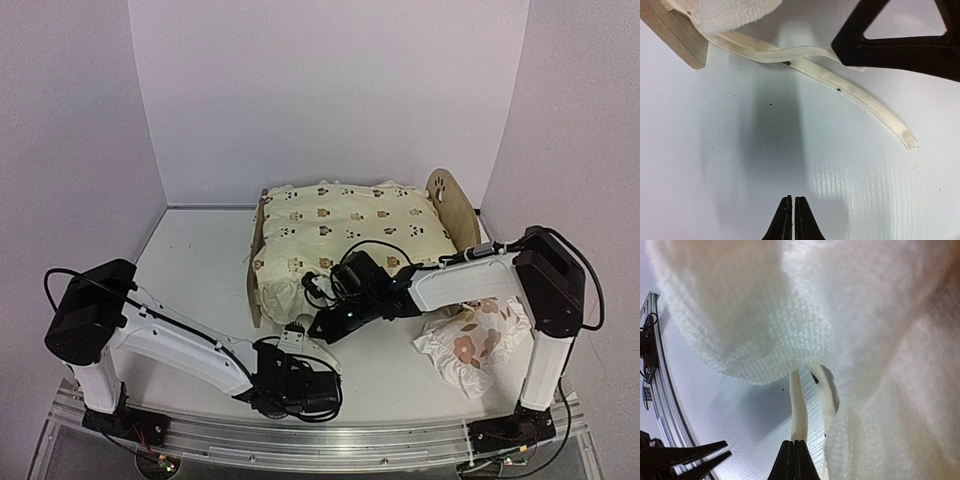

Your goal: Set up the pet bed

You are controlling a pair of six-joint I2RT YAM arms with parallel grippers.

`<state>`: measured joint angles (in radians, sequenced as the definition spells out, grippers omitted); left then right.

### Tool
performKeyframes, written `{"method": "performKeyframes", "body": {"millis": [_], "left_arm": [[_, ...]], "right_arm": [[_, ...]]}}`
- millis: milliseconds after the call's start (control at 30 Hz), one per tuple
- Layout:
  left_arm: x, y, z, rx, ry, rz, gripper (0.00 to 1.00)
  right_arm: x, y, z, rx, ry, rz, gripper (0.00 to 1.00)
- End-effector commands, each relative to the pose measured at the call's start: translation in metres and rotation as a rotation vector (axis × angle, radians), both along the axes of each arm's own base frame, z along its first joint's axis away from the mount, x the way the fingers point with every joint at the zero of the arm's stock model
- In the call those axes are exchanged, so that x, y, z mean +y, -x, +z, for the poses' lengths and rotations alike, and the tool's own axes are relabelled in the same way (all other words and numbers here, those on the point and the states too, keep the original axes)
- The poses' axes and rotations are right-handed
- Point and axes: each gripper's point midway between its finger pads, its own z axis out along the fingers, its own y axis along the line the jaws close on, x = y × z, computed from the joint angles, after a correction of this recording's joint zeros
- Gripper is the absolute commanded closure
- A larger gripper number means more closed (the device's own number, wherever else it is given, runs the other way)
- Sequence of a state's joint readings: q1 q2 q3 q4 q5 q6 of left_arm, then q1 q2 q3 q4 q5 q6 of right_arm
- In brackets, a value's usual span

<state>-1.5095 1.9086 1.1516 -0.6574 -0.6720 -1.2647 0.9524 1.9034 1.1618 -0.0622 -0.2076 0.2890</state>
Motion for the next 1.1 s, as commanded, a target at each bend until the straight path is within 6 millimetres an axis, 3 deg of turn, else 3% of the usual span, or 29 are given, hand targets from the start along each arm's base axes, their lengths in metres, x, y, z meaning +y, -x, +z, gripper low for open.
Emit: {"method": "performKeyframes", "body": {"millis": [0, 100, 200, 300, 433, 767, 1067], "left_arm": [[-0.029, 0.005, 0.028, -0.022, 0.147, -0.067, 0.64], [-0.051, 0.007, 0.04, -0.063, 0.184, -0.113, 0.37], [-0.07, 0.005, 0.047, -0.086, 0.195, -0.139, 0.26], [-0.085, 0.005, 0.045, -0.093, 0.176, -0.157, 0.21], [-0.101, 0.0, 0.043, -0.112, 0.126, -0.132, 0.22], [-0.092, -0.017, 0.009, -0.084, 0.005, 0.001, 0.28], [-0.103, -0.027, 0.007, -0.108, 0.015, -0.004, 0.27]], "right_arm": [[0.01, -0.006, 0.035, -0.004, -0.055, -0.027, 1.0], [0.013, -0.009, 0.037, -0.002, -0.048, -0.03, 1.0], [0.015, -0.013, 0.043, -0.021, -0.03, -0.024, 1.0], [0.016, -0.017, 0.048, -0.03, -0.014, -0.018, 1.0], [0.018, -0.015, 0.046, 0.016, -0.001, -0.005, 1.0], [0.025, -0.013, 0.035, 0.157, -0.024, 0.014, 1.0], [0.031, -0.008, 0.028, 0.21, -0.035, 0.029, 1.0]]}}
